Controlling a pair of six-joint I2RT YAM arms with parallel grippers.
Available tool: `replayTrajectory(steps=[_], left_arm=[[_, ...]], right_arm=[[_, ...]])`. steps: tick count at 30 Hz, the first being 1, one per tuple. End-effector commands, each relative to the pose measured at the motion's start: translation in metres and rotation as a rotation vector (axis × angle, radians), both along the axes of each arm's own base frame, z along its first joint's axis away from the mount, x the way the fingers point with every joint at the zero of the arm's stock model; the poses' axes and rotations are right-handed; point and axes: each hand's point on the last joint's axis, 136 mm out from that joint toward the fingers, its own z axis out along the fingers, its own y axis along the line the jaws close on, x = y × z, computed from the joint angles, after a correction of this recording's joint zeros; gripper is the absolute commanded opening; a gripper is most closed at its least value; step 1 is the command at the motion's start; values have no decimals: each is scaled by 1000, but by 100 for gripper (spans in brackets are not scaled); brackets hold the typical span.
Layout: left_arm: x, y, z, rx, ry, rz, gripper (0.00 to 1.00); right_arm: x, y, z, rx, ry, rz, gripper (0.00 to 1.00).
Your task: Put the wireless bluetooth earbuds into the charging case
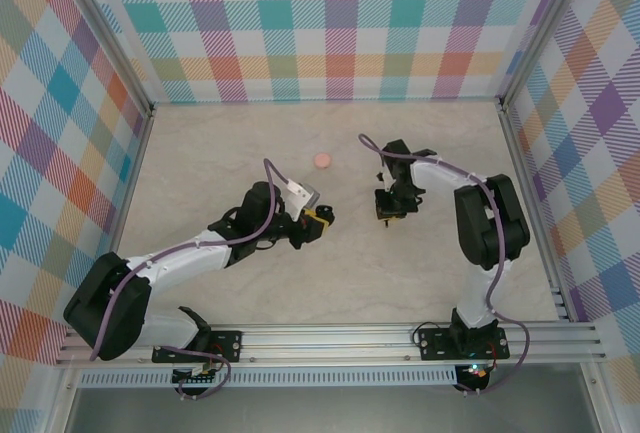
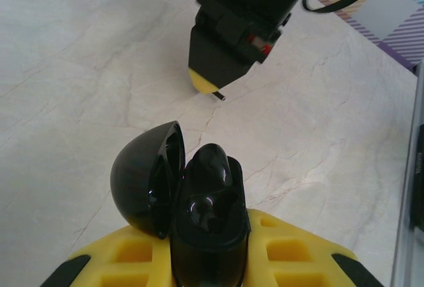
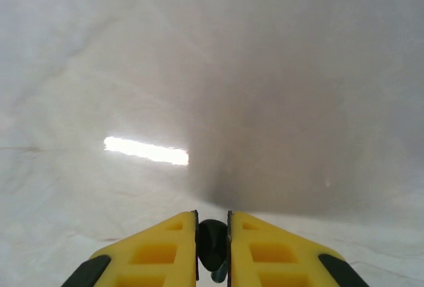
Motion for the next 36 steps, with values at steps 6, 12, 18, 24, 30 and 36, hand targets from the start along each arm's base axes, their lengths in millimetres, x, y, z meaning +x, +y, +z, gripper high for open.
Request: replayTrajectory(steps=[6, 12, 18, 24, 30, 36], left_arm=[[15, -3, 4, -51, -87, 47, 8], [17, -9, -6, -82, -88, 34, 9], [15, -14, -4, -131, -102, 11, 9], [11, -20, 9, -195, -121, -16, 10], [8, -30, 28, -276, -124, -50, 11], [9, -42, 54, -348, -100, -75, 11]], right_arm=[[6, 38, 51, 331, -109, -16, 18], [3, 49, 88, 466, -208, 7, 18], [-2, 56, 133, 585, -352, 40, 18], [-12, 61, 184, 695, -495, 103, 20], [-26, 68, 224, 742, -619, 181, 21], [-37, 78, 248, 743, -702, 238, 22]])
